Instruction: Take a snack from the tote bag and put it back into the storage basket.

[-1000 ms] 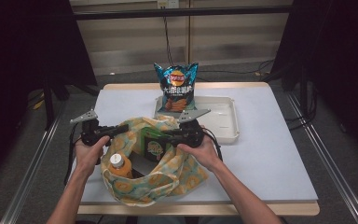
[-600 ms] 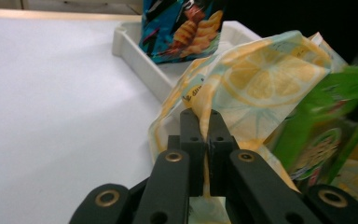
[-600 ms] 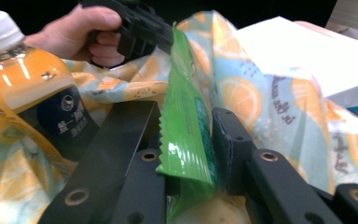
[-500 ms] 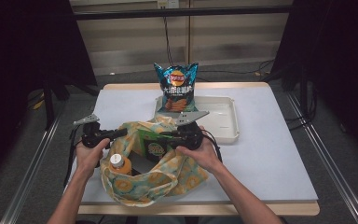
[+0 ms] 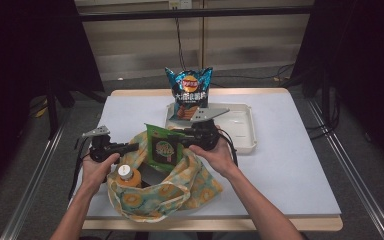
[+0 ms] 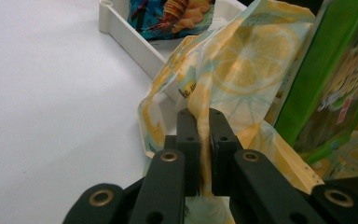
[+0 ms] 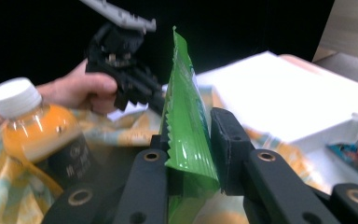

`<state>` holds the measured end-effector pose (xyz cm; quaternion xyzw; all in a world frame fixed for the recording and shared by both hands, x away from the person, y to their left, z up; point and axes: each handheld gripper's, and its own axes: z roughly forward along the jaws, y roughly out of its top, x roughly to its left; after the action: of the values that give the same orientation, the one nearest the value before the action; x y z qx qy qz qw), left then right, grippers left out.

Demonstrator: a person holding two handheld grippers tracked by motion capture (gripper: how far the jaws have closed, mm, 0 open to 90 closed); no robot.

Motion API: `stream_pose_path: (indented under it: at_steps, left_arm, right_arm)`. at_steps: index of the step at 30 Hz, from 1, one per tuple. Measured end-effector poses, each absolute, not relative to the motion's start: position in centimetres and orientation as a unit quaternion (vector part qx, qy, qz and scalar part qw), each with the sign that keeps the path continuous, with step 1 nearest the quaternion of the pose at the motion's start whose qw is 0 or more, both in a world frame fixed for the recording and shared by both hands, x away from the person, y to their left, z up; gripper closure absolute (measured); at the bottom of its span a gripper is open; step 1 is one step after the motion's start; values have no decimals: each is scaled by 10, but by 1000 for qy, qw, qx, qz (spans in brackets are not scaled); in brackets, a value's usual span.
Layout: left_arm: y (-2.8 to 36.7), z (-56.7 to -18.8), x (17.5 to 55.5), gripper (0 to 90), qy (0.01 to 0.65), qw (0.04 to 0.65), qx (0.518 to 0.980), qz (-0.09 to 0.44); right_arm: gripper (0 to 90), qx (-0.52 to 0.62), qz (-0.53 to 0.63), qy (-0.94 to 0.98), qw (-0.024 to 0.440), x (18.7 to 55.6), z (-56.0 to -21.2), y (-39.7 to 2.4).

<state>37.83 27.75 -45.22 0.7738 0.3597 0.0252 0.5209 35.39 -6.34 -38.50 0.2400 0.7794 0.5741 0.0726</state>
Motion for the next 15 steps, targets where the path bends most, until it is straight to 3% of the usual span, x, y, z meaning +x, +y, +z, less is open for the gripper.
stream_pose_path:
  at_steps: [8,15]
  left_arm:
    - [280,-452,375,824,363,528,767,27]
    - [282,-450,371,706,359,534,765,32]
  right_arm:
    - [795,233,590,769,76,360,-364,-65]
    - [836,242,589,768,73,365,-362,-69]
